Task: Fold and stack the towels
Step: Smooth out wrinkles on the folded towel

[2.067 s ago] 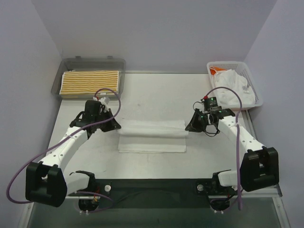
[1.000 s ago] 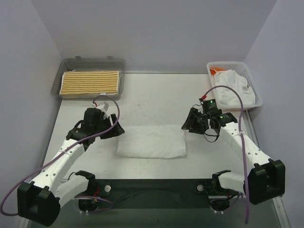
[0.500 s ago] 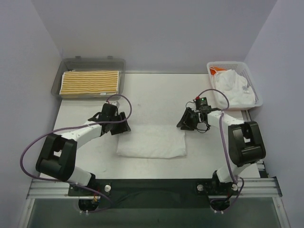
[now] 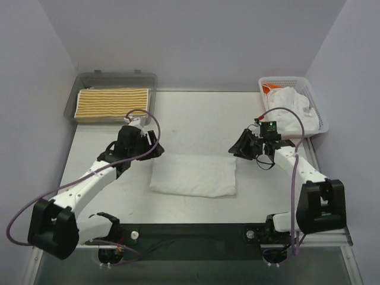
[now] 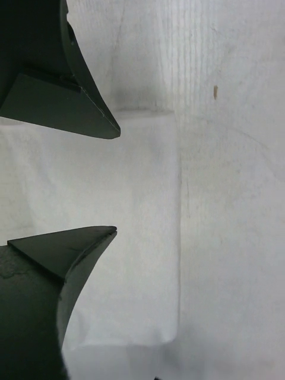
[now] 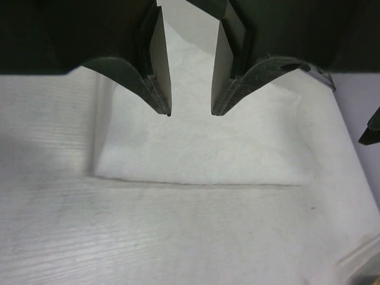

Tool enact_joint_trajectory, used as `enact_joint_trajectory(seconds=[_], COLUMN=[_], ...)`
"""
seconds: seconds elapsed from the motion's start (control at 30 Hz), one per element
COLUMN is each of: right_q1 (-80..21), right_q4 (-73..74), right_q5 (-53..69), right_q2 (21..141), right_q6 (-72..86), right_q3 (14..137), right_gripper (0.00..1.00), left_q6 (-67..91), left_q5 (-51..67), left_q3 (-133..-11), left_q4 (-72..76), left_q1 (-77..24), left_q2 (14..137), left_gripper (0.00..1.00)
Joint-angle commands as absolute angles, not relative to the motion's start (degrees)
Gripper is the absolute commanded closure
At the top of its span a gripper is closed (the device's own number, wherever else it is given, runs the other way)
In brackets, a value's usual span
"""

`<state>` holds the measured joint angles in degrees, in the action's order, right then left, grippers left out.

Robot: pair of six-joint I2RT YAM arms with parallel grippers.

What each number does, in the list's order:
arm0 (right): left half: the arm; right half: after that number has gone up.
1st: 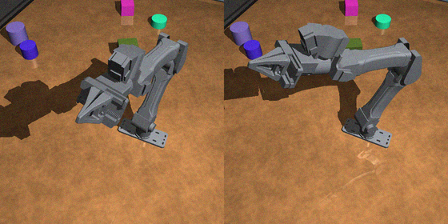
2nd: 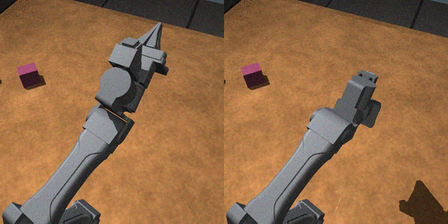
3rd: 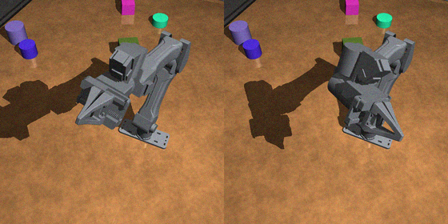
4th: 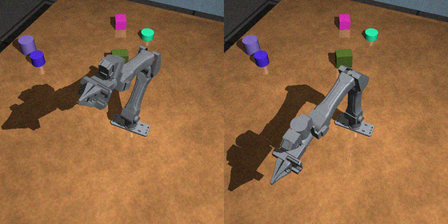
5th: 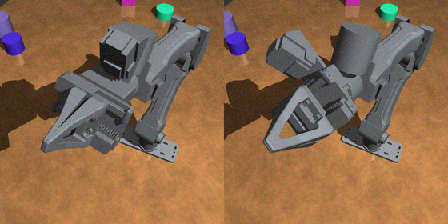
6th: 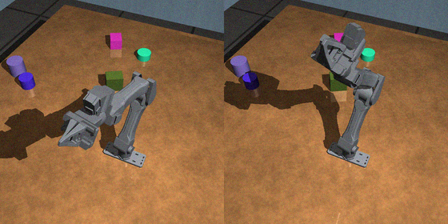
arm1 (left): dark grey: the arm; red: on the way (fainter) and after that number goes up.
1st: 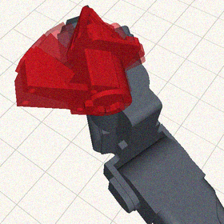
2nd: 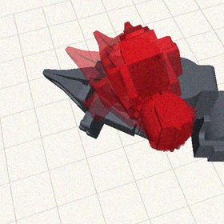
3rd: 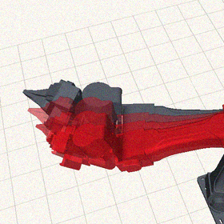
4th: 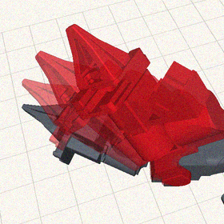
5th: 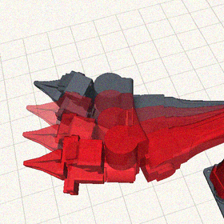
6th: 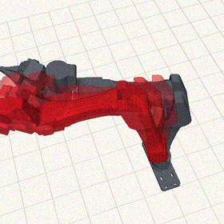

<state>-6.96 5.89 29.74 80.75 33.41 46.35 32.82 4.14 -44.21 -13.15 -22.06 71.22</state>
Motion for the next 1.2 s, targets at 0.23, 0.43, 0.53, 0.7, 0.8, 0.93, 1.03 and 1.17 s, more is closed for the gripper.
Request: enact_joint_trajectory(seconds=[0.23, 0.43, 0.53, 0.7, 0.8, 0.93, 1.03, 1.17], right_q1=[-14.6, -7.9, -3.5, -0.3, -0.3, -0.3, -0.3, -0.4], right_q4=[9.8, 8.4, 6.9, 8.3, 11.3, 12.7, 10.8, 3.4], right_q5=[35.7, 34.7, 37.4, 37.4, 37.9, 37.7, 37.4, 39.4], right_q2=[67.4, 68.1, 71.1, 71.2, 67.3, 63.9, 67.8, 76.2], right_q6=[39.4, 37.2, 37.0, 35.3, 34.3, 33.8, 34.2, 37.6], right_q3=[31.9, 24.4, 21.9, 22.7, 24.9, 31.4, 37.1, 41.8], right_gripper=[0.67, 0.69, 0.69, 0.69, 0.69, 0.68, 0.67, 0.68], left_q6=[43.1, 45.8, 47.6, 47.6, 47.2, 47.3, 44.4, 41.4], left_q5=[5.4, 2.3, 2.1, -1.5, -1.6, -1.9, -3.9, -3.6], left_q3=[-31.5, -20.8, -19.3, -20.9, -22.8, -26.4, -30.5, -35.7], left_q4=[-13.8, -6.7, -5.6, -12.9, -16.3, -17.2, -14.2, -6.4], left_q1=[-31.6, -31.7, -31.6, -31.7, -31.7, -31.8, -31.7, -31.1], left_q2=[57.0, 59.8, 60.8, 56.1, 50.6, 46.7, 50.9, 61.8], left_gripper=[0.39, 0.49, 0.53, 0.52, 0.49, 0.47, 0.47, 0.47])
